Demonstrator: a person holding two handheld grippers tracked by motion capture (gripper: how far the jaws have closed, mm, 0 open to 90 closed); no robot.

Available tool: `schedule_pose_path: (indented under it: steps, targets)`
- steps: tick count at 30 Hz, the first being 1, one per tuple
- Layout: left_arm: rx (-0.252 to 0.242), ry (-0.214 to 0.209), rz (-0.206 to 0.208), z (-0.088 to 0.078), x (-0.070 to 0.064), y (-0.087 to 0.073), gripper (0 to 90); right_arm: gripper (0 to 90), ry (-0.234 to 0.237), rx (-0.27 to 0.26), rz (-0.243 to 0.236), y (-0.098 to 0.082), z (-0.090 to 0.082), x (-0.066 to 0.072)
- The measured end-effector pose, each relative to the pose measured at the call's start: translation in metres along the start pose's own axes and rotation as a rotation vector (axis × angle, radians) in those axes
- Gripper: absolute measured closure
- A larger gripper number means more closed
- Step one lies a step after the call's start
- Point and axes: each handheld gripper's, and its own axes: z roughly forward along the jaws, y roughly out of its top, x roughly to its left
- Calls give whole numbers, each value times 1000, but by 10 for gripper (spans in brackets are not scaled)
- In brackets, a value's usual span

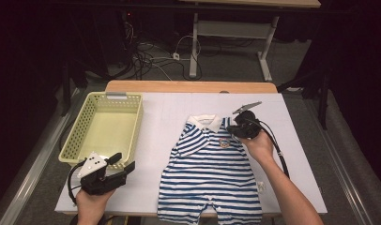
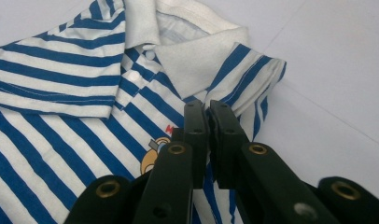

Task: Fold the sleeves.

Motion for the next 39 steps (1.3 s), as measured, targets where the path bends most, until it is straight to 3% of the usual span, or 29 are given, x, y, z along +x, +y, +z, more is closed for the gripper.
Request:
schedule_pose_path:
  steps: [28, 33, 39]
  targets:
    - [5, -3, -1, 1, 0, 0, 355, 857, 45, 59, -19, 0, 31, 19]
    - [4, -4, 1, 1, -1, 0, 355, 827, 53, 62, -21, -1, 31, 20]
    - [4, -4, 0, 1, 0, 0, 355, 763, 66, 25, 1, -1, 26, 18]
